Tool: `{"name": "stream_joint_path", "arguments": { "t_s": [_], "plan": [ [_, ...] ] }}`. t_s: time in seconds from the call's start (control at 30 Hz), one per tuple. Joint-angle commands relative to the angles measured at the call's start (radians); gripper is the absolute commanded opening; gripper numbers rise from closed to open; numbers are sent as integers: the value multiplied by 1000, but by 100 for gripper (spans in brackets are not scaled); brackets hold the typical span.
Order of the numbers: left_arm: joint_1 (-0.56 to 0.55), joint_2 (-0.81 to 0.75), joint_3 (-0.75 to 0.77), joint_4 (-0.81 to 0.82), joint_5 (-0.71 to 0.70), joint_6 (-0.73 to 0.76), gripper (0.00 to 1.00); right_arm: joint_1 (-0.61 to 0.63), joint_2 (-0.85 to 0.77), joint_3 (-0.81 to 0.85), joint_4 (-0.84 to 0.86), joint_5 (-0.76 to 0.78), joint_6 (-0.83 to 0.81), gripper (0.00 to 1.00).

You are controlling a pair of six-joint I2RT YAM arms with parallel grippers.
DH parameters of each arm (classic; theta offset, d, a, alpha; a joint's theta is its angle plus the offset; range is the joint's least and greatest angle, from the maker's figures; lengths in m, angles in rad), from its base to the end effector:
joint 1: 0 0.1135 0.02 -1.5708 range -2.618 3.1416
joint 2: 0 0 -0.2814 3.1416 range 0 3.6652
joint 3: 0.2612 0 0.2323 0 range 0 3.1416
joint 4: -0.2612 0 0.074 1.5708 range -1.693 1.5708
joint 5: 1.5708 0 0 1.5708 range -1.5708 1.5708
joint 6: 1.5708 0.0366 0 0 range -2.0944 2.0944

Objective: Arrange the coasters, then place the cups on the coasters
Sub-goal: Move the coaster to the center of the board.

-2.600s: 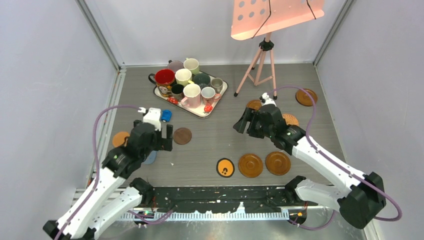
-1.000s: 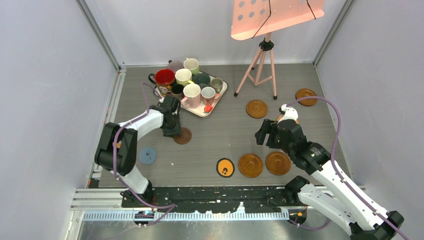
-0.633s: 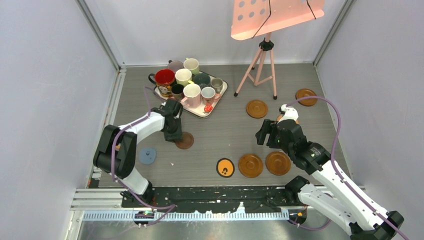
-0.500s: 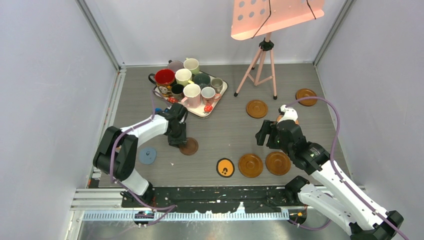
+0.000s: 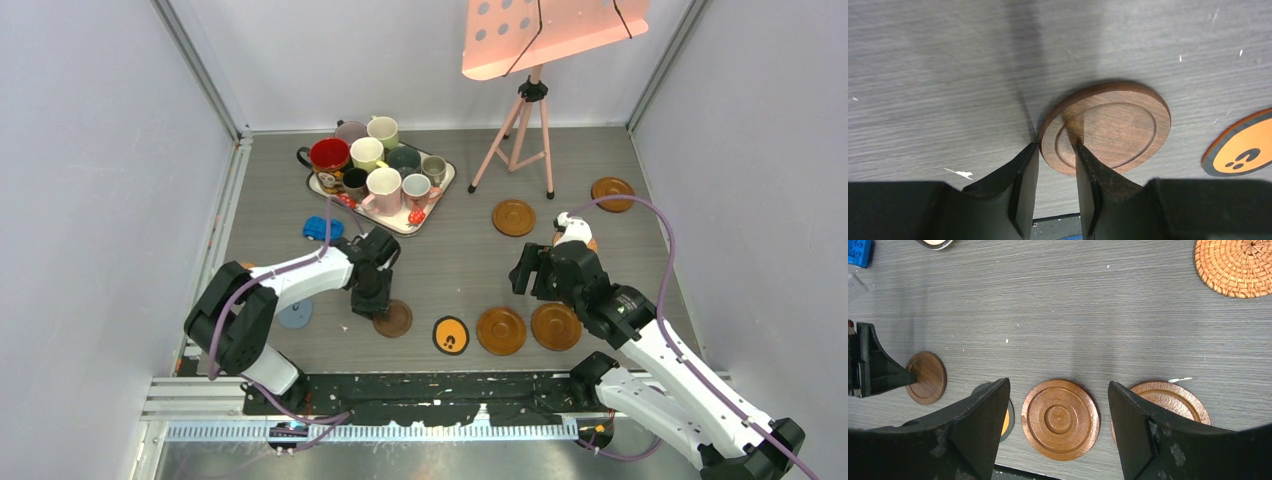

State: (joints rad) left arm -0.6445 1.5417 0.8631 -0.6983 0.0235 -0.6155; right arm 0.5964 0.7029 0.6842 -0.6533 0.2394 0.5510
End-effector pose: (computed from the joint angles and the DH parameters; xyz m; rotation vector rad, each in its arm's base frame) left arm 0.1957 -0.1482 0.1921 0.0468 2.9918 -0.1999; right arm 0.1013 0.0583 0.2830 0.0791 2.2432 0.3602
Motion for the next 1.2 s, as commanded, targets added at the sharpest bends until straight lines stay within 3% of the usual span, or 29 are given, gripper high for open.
{"name": "stream_joint_path", "arguments": {
  "t_s": [0.0, 0.73, 0.97, 1.17],
  "plan": [
    [-61, -37, -23, -48, -6, -50, 36, 3, -6, -1, 27, -2, 2, 79],
    [-191, -100, -41, -63, 34, -106, 36, 2, -16, 3, 12, -7, 26, 78],
    [-188, -199, 54, -151, -83, -58, 43, 2, -23, 0, 4, -8, 32, 78],
    [-106, -163, 99, -94, -74, 33, 47, 2, -44, -13, 23, -27, 30, 78]
  ]
}}
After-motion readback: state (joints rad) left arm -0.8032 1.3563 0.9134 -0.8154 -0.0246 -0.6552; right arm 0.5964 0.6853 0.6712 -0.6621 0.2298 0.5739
